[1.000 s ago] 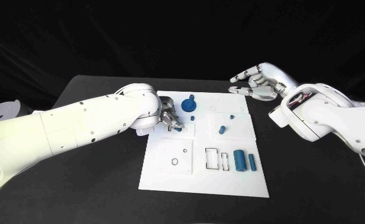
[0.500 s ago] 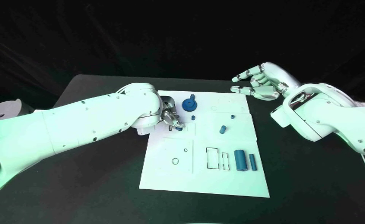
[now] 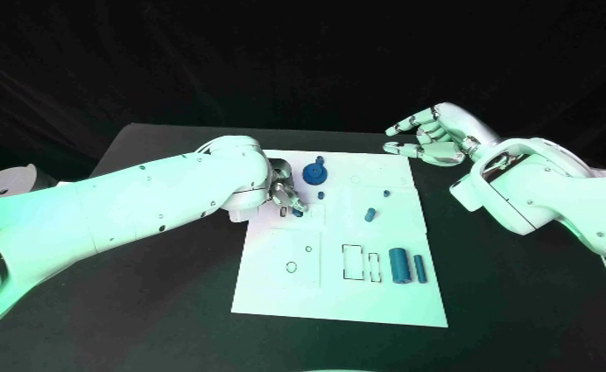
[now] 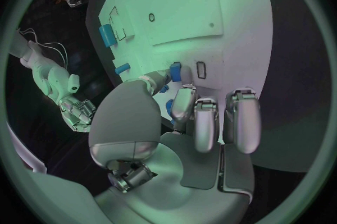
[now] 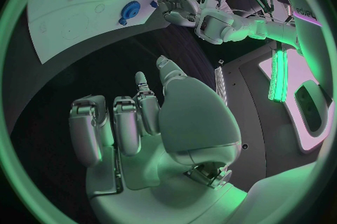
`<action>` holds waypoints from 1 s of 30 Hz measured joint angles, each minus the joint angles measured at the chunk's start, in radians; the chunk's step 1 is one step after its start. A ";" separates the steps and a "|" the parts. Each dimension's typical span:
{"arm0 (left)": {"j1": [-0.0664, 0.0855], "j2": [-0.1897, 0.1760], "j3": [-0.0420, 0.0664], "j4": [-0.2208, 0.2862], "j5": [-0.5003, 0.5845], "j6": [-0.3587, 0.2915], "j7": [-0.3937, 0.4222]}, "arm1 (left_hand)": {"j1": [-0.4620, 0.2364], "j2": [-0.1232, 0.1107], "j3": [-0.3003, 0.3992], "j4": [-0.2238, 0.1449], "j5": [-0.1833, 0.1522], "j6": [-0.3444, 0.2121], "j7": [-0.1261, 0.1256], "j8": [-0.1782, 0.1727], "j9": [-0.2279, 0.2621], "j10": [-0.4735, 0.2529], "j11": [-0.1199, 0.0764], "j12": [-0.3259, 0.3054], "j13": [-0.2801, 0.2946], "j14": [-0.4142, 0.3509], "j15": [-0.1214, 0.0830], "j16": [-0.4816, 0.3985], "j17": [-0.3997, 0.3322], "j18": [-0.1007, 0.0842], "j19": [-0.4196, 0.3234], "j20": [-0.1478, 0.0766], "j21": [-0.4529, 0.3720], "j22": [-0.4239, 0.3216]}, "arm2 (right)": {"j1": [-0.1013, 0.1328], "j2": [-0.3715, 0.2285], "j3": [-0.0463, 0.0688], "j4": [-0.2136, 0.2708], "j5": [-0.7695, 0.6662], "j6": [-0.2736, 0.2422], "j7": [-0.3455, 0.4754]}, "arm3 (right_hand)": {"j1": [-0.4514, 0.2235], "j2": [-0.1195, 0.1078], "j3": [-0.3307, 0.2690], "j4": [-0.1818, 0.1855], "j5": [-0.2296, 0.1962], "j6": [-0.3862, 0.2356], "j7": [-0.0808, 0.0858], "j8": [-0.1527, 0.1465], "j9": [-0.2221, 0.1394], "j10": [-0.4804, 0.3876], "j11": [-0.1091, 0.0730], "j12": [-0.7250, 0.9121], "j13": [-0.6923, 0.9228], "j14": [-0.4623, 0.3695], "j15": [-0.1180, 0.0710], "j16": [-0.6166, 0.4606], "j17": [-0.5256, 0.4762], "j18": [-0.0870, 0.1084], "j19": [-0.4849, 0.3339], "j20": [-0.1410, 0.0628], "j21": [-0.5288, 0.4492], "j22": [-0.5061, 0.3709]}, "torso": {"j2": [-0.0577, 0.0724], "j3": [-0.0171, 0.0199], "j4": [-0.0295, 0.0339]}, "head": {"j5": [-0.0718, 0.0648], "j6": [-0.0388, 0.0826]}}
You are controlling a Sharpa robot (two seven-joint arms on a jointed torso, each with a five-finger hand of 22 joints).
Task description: Assemble the parts on the task board
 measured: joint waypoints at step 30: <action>0.006 0.045 -0.005 -0.059 -0.007 0.040 -0.008 | -0.102 0.014 -0.127 0.071 0.000 0.053 -0.032 -0.012 0.009 0.007 -0.004 0.020 0.021 -0.004 -0.004 0.000 0.001 0.000 0.000 0.000 0.010 0.000 | 0.002 -0.009 0.000 0.019 -0.001 0.000 -0.007 | 0.000 0.000 0.000 0.000 0.004 0.000 0.000 0.000 0.000 0.000 0.000 0.000 0.000 0.000 0.000 0.000 0.000 0.000 0.000 0.000 0.000 0.001 | 0.000 -0.0012 0.0004 | 0.000 -0.001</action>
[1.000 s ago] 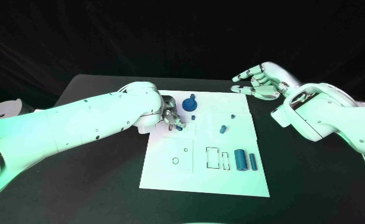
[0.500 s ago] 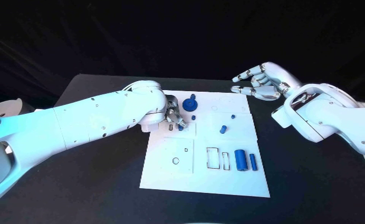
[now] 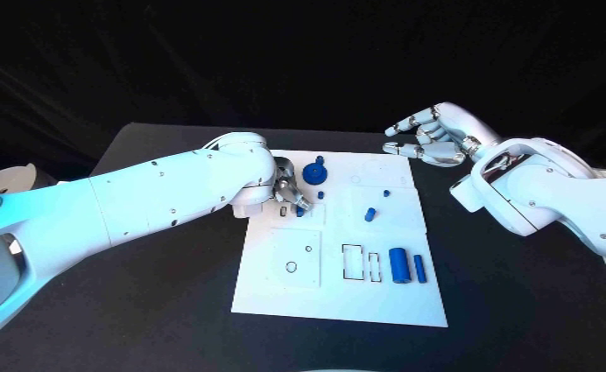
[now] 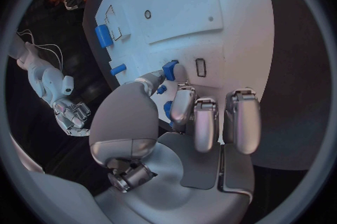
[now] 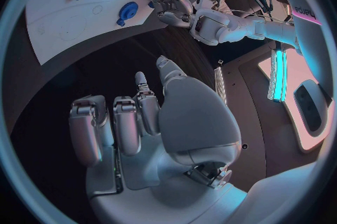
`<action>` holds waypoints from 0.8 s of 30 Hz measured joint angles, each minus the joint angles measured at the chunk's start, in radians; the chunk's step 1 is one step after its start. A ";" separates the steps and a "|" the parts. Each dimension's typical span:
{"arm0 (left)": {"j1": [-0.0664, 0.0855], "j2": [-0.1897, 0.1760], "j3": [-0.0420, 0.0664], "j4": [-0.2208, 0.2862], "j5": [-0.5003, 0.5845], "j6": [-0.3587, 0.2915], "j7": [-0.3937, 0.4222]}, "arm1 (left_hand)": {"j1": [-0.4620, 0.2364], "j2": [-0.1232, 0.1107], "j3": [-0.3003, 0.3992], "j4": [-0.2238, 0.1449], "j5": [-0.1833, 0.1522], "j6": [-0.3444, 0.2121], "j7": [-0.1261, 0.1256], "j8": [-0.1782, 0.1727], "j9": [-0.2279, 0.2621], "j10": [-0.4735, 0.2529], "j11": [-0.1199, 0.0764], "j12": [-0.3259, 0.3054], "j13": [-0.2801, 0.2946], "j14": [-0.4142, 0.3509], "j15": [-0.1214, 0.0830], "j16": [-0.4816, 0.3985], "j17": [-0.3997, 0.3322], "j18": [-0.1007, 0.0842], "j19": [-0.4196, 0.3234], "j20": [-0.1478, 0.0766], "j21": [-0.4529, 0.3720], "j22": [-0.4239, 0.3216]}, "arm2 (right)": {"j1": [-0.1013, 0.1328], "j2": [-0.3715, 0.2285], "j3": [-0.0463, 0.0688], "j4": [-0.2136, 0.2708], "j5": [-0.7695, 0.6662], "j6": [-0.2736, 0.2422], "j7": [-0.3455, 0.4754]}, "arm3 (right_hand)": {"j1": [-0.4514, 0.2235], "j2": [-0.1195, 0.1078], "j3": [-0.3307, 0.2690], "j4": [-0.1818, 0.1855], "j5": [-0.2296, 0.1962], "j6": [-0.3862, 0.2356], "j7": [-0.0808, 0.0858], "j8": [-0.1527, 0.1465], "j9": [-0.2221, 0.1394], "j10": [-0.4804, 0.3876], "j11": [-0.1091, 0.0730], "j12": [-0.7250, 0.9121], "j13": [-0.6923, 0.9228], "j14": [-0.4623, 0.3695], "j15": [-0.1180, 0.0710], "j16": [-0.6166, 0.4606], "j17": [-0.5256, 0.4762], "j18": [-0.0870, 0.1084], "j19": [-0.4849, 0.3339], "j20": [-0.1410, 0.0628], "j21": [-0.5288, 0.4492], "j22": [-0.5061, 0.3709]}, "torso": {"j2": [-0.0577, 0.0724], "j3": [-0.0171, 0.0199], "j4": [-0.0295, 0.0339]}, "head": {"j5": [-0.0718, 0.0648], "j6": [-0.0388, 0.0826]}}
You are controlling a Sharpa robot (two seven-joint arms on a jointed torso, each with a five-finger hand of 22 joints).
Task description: Assemble the parts on the task board
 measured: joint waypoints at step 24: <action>-0.005 -0.077 0.037 0.090 0.020 -0.067 0.006 | -0.009 0.058 -0.453 0.079 -0.166 -0.040 0.014 0.012 0.039 -0.023 0.005 -0.043 -0.053 0.002 -0.002 0.000 0.000 0.000 0.000 -0.007 -0.021 0.000 | 0.000 0.002 0.000 -0.017 0.001 0.000 0.001 | 0.000 0.000 -0.022 0.011 -0.043 0.000 0.000 0.000 0.000 -0.007 0.000 -0.007 0.000 0.000 0.000 -0.004 0.000 0.000 0.000 0.000 -0.004 0.000 | 0.000 -0.0007 -0.0012 | -0.001 0.011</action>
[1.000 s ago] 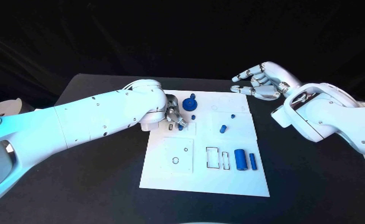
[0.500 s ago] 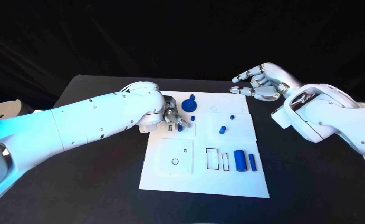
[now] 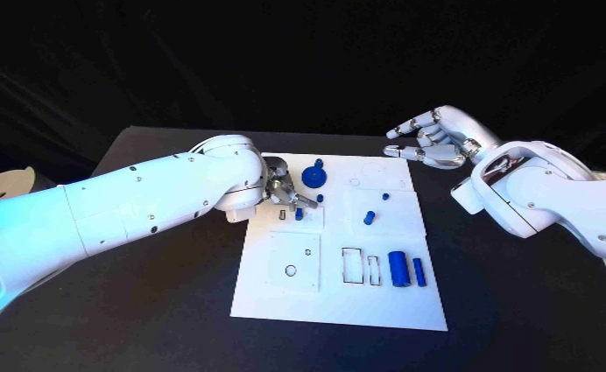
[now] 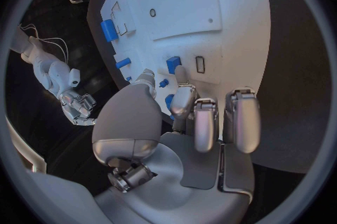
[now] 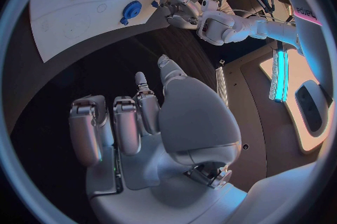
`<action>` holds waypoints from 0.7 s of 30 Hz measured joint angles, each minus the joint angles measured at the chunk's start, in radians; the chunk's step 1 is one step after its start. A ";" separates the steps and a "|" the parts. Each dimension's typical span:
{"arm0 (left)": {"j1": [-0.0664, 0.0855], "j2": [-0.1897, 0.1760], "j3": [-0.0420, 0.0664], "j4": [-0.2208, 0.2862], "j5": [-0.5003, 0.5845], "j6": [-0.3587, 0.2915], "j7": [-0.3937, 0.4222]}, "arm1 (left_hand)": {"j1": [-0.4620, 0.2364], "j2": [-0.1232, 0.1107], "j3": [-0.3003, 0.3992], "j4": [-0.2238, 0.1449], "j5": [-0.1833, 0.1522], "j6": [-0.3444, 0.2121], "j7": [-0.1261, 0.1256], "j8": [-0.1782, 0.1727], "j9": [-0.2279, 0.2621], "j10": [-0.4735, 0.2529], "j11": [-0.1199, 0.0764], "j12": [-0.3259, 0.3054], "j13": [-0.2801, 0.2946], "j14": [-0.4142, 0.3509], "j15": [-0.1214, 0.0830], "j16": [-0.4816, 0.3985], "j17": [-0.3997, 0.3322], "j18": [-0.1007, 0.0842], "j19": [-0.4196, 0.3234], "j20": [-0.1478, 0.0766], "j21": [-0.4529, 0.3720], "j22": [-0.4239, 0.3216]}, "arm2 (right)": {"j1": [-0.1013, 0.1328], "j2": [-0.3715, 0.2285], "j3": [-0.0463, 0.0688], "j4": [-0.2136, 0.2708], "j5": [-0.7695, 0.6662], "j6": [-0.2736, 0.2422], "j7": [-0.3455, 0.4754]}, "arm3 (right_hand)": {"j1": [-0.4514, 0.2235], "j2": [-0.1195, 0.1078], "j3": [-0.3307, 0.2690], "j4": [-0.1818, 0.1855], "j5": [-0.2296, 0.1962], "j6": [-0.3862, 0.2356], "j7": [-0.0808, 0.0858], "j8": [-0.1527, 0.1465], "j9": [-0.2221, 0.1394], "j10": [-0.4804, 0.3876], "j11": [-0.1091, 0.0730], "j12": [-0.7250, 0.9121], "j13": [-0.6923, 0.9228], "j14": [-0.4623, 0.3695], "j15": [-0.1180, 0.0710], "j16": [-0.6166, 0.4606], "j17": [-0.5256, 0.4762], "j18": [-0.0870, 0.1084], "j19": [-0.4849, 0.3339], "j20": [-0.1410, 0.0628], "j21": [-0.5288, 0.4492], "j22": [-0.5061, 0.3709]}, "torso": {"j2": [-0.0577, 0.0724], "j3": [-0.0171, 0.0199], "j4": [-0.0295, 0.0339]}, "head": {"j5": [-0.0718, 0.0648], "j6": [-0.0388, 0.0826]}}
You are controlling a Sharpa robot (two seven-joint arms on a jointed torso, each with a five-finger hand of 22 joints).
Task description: Assemble the parts on the task board
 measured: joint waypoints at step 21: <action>0.094 0.027 0.032 -0.152 0.011 0.082 0.001 | 0.107 0.030 0.015 -0.001 0.007 -0.073 0.038 -0.070 -0.085 -0.041 0.027 -0.032 -0.043 0.000 0.018 0.000 0.000 0.000 0.000 0.018 -0.026 0.000 | 0.000 0.000 0.000 -0.010 0.005 0.000 0.001 | 0.000 0.000 -0.005 0.000 0.008 0.000 0.000 0.000 0.000 0.000 0.000 0.000 0.000 0.000 0.000 0.000 0.000 0.000 0.000 0.000 0.000 0.000 | 0.001 0.0008 0.0011 | 0.002 0.018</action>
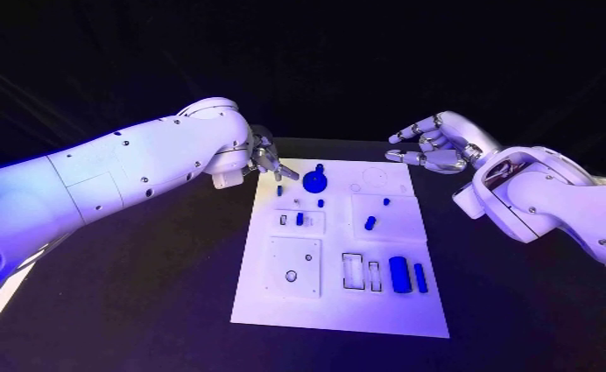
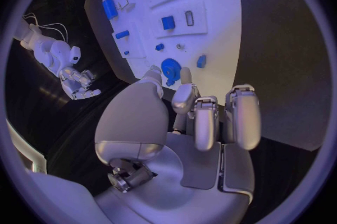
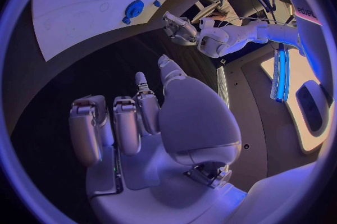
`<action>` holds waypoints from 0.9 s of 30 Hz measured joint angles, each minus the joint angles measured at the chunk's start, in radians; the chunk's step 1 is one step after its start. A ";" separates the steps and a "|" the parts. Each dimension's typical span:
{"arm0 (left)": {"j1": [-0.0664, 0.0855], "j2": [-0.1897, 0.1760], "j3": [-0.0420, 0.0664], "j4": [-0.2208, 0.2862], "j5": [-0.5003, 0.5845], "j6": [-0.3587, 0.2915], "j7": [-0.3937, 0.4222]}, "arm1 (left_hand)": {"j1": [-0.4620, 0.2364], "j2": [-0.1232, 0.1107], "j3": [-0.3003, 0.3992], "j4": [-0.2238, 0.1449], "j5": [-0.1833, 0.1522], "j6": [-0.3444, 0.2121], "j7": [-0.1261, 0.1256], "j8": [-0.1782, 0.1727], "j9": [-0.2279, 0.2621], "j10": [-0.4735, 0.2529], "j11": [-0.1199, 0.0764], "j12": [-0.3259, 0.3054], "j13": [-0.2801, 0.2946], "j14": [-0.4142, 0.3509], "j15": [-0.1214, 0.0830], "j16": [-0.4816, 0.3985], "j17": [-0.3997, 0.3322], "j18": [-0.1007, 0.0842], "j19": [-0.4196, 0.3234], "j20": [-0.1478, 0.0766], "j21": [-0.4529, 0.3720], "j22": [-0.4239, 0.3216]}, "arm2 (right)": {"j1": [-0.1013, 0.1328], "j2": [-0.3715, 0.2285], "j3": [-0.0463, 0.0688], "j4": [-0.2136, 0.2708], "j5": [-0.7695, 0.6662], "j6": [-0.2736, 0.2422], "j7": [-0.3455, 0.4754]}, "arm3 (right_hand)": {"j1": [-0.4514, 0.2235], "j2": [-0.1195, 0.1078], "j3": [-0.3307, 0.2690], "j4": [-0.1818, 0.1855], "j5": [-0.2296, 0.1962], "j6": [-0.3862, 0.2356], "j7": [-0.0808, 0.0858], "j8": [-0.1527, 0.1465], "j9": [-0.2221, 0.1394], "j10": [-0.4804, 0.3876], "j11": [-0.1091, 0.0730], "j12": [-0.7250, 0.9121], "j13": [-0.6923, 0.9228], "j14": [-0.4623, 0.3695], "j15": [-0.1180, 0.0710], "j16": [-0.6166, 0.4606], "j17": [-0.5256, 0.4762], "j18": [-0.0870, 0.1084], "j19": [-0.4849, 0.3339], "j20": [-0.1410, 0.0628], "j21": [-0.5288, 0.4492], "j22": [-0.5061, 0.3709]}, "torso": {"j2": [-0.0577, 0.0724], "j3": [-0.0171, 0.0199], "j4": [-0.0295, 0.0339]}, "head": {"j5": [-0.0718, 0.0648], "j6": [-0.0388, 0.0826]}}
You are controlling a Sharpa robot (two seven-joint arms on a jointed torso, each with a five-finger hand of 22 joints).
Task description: Assemble the parts on the task board
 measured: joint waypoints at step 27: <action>-0.011 0.124 -0.038 -0.254 0.001 0.081 0.022 | 0.000 0.000 0.003 0.003 0.000 0.029 -0.007 0.000 -0.021 0.004 0.004 0.016 0.017 0.000 0.000 0.000 0.000 0.000 0.000 0.000 0.004 0.000 | 0.000 0.008 0.000 -0.003 0.001 0.000 0.001 | 0.000 0.000 -0.003 0.003 0.008 0.000 0.000 0.000 0.000 0.000 0.000 0.000 0.000 0.000 0.000 0.000 0.000 0.000 0.000 0.000 0.000 0.000 | 0.000 -0.0003 -0.0010 | 0.004 0.000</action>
